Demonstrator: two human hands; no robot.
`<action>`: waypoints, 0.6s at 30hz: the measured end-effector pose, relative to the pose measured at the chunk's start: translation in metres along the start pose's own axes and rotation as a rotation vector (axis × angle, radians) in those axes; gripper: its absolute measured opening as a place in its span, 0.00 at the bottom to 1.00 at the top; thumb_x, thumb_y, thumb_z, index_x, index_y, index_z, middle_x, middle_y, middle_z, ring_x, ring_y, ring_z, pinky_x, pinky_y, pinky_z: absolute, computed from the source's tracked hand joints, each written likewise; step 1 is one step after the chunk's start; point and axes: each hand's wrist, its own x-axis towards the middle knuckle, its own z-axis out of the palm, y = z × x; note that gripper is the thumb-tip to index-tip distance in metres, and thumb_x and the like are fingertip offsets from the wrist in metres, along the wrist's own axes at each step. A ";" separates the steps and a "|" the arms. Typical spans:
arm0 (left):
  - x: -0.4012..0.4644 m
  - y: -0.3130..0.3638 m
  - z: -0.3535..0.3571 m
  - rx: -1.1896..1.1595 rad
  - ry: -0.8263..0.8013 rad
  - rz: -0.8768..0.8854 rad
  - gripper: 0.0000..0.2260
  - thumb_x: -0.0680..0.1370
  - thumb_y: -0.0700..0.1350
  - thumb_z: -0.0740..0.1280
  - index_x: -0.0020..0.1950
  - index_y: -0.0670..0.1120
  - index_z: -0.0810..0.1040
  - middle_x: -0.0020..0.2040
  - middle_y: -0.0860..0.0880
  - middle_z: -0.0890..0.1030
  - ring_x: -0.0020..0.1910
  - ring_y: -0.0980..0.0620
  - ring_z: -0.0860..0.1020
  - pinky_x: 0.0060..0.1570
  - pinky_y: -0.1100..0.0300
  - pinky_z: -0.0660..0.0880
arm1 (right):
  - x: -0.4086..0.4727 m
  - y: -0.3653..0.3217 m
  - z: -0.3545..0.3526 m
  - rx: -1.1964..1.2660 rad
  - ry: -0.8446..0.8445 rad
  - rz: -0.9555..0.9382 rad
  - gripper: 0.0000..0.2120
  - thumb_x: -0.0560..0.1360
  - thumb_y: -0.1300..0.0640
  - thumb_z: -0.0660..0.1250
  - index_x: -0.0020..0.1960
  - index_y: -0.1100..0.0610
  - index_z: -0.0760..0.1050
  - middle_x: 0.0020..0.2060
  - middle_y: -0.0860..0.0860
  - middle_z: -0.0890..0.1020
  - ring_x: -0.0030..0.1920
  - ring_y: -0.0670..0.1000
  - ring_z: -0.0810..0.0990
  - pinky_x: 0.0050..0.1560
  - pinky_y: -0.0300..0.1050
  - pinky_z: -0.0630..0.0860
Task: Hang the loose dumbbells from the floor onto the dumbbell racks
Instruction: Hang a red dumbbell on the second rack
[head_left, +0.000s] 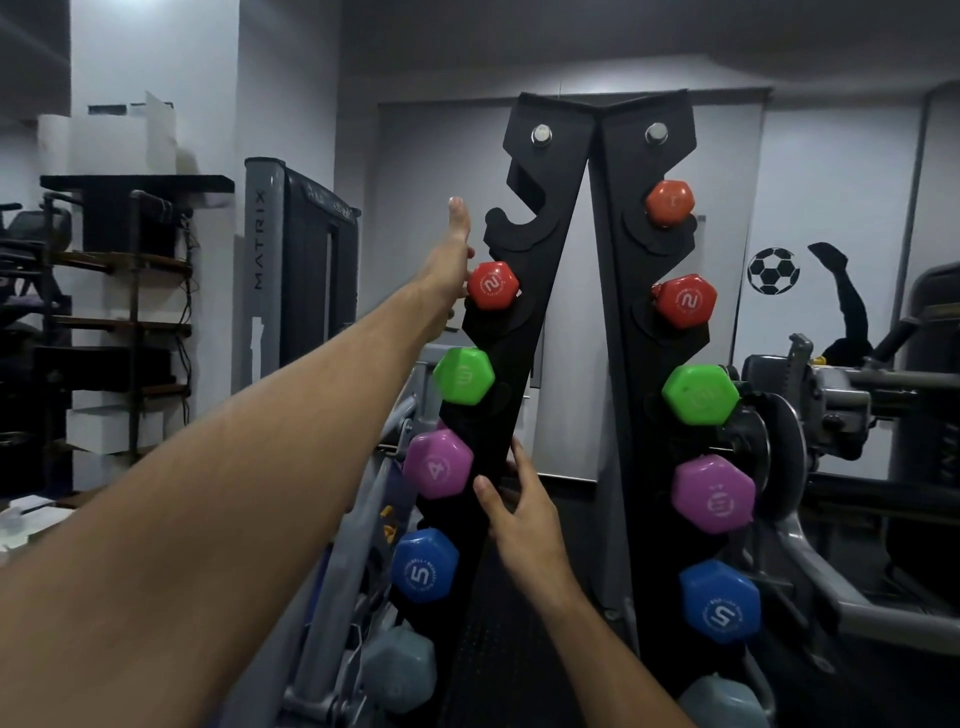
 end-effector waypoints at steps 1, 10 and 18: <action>-0.005 -0.003 0.000 0.005 -0.001 0.041 0.39 0.82 0.70 0.43 0.81 0.45 0.63 0.78 0.40 0.68 0.77 0.40 0.67 0.78 0.37 0.59 | 0.000 0.002 0.000 -0.014 -0.002 -0.005 0.34 0.78 0.45 0.70 0.79 0.37 0.58 0.73 0.41 0.71 0.71 0.43 0.73 0.68 0.54 0.76; -0.108 -0.072 -0.017 -0.077 0.314 0.373 0.14 0.86 0.54 0.58 0.62 0.48 0.77 0.53 0.56 0.78 0.52 0.62 0.76 0.53 0.63 0.71 | -0.037 0.022 -0.008 -0.117 0.040 0.030 0.29 0.80 0.49 0.68 0.79 0.46 0.63 0.66 0.45 0.78 0.62 0.40 0.78 0.66 0.39 0.74; -0.228 -0.229 -0.012 -0.179 0.496 0.230 0.13 0.83 0.48 0.62 0.65 0.44 0.76 0.58 0.50 0.80 0.57 0.56 0.79 0.53 0.66 0.74 | -0.107 0.102 -0.016 -0.159 0.016 0.262 0.26 0.81 0.50 0.68 0.77 0.49 0.68 0.59 0.45 0.80 0.56 0.36 0.78 0.53 0.27 0.74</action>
